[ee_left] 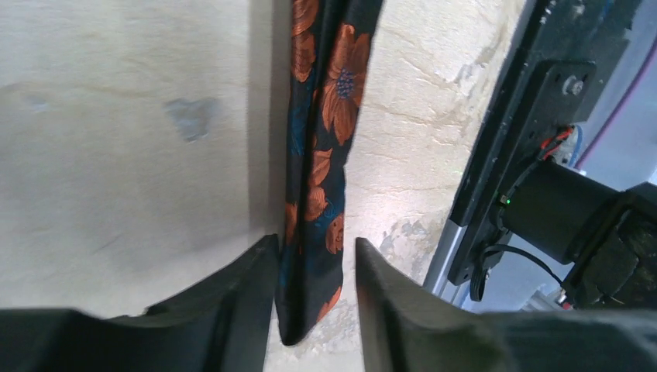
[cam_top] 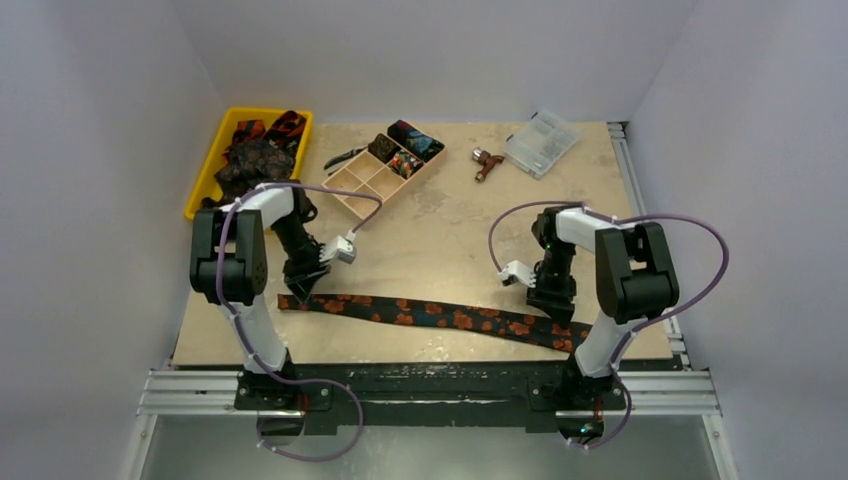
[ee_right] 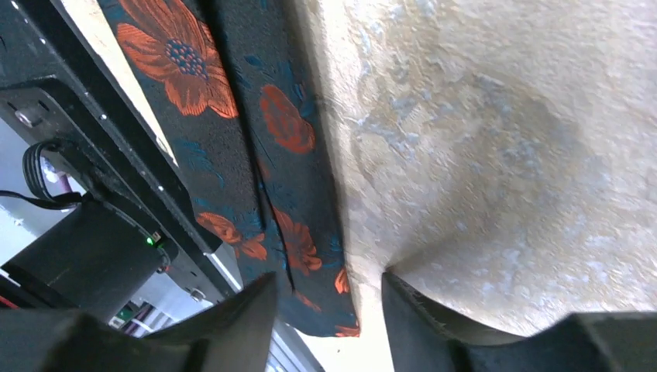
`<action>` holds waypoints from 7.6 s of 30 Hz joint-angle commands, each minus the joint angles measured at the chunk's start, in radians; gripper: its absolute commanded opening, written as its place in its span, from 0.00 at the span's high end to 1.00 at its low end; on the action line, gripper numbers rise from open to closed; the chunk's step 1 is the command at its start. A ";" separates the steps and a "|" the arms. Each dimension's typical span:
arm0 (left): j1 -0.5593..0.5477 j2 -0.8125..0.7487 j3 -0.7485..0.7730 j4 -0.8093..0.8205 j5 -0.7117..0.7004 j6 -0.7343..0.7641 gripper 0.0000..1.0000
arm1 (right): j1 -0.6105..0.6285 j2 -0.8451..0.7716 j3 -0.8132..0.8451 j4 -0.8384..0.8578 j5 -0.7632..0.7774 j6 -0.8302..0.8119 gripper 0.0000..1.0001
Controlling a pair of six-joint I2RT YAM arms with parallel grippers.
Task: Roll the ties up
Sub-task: Flatten out the tie at the center of the board, then move the tie to the center of the board.
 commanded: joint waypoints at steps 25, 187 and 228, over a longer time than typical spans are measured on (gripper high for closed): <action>-0.094 -0.723 -0.047 0.463 0.357 -0.534 0.00 | 0.012 -0.661 0.041 0.177 -0.232 0.023 0.08; -0.555 -0.563 -0.318 0.767 0.173 -0.658 0.06 | -0.216 -0.153 -0.176 0.368 0.125 -0.218 0.62; -0.500 -0.547 -0.316 0.800 0.206 -0.685 0.07 | -0.673 0.108 0.147 0.632 0.471 -0.604 0.45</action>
